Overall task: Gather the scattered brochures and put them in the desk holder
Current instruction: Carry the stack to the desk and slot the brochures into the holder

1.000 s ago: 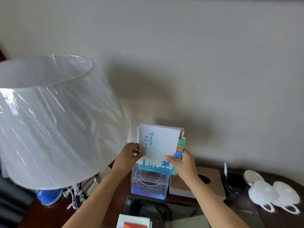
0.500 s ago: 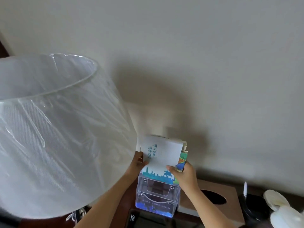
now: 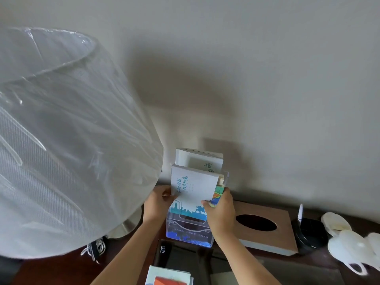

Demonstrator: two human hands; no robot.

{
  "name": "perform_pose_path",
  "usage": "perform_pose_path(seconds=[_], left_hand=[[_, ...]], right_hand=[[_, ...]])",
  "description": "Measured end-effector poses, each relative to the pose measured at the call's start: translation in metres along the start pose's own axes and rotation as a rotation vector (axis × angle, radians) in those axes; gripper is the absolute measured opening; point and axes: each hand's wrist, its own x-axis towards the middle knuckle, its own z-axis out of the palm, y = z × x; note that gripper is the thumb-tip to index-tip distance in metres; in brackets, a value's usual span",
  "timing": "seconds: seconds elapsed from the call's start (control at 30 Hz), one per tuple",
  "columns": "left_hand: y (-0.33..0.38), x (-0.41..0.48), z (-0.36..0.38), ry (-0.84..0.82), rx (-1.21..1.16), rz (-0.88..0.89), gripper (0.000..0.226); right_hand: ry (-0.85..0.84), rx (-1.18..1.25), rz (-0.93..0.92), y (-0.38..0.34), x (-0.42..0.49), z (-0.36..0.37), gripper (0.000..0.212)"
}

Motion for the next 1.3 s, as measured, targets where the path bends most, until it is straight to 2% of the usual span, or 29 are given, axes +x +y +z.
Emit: perform_pose_path(seconds=[0.2, 0.37, 0.5, 0.6, 0.7, 0.77, 0.87, 1.03, 1.1, 1.23, 1.3], left_hand=[[-0.002, -0.003, 0.008, 0.071, 0.012, -0.038, 0.020], [0.003, -0.001, 0.011, 0.115, 0.014, -0.093, 0.020], [0.004, 0.000, 0.009, 0.116, -0.034, -0.141, 0.019], [-0.003, -0.009, 0.003, 0.109, -0.011, -0.128, 0.017], [-0.017, -0.030, -0.011, 0.132, 0.007, -0.187, 0.016], [-0.034, -0.059, -0.021, 0.123, 0.000, -0.237, 0.019], [-0.070, -0.123, -0.032, 0.060, 0.039, -0.329, 0.023], [-0.117, -0.231, -0.030, -0.141, 0.107, -0.521, 0.026], [-0.124, -0.255, -0.026, -0.206, 0.144, -0.567, 0.033], [-0.124, -0.271, -0.020, -0.211, 0.150, -0.671, 0.043], [-0.120, -0.270, -0.017, -0.236, 0.128, -0.721, 0.045]], right_hand=[[0.080, -0.142, 0.095, -0.012, -0.002, 0.000, 0.053], [0.188, 0.017, 0.099, -0.017, -0.011, 0.002, 0.035], [0.288, 0.151, 0.063, -0.016, -0.016, 0.003, 0.032], [0.300, 0.263, 0.095, -0.013, -0.022, -0.004, 0.033], [0.270, 0.347, 0.128, -0.006, -0.031, -0.020, 0.032], [0.211, 0.335, 0.113, 0.006, -0.050, -0.032, 0.026], [-0.016, 0.259, 0.196, 0.040, -0.102, -0.037, 0.019], [-0.474, 0.144, 0.695, 0.095, -0.201, -0.022, 0.030], [-0.546, 0.197, 0.842, 0.098, -0.224, -0.017, 0.037], [-0.542, 0.222, 0.875, 0.096, -0.247, -0.007, 0.062], [-0.542, 0.240, 0.899, 0.092, -0.251, -0.003, 0.067]])
